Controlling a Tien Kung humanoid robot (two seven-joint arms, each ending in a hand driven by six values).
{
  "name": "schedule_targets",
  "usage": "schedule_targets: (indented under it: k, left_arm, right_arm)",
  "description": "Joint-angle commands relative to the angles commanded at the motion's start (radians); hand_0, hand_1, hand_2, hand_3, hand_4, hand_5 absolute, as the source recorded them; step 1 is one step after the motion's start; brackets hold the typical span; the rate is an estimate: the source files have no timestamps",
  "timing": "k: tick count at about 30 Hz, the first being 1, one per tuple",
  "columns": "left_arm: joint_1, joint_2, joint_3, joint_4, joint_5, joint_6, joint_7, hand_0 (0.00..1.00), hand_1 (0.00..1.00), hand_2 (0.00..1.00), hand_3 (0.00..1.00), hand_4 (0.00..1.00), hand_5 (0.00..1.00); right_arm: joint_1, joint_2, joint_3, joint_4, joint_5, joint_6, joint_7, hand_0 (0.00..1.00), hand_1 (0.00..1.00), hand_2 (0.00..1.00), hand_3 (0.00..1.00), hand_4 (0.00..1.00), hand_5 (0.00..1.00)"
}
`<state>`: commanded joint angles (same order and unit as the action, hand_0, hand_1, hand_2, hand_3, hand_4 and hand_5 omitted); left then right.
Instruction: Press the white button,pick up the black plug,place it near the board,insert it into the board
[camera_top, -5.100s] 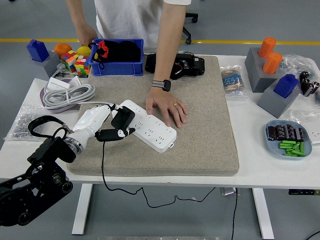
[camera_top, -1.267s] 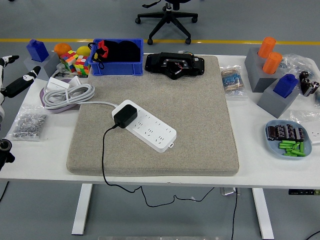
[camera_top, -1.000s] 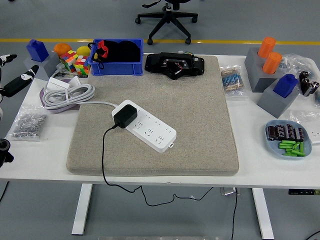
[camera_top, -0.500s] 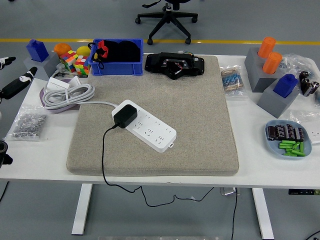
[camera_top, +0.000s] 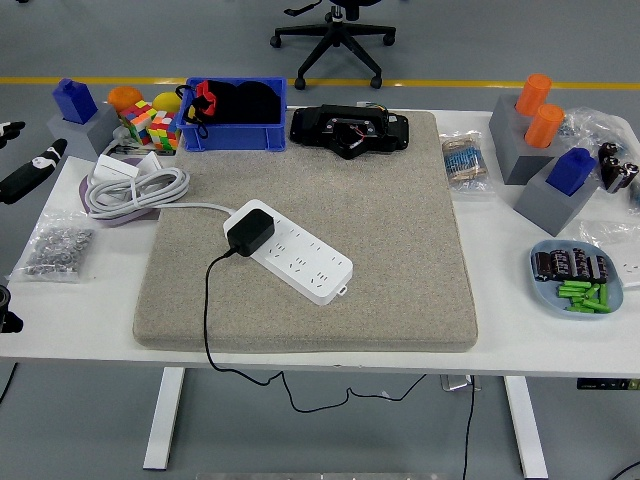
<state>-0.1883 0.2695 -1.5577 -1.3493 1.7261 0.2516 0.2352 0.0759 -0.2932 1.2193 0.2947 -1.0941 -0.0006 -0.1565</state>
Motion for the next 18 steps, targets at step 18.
schedule_targets:
  k: [18]
  left_arm:
    - [0.036, 0.004, -0.013, -0.022, -0.007, -0.003, -0.011, 0.945, 0.872, 0.832, 0.807, 0.848, 0.524]
  right_arm:
    - [-0.016, 0.028, 0.055, -0.008, -0.015, 0.001, -0.001, 0.633, 0.635, 0.618, 0.598, 0.682, 0.444]
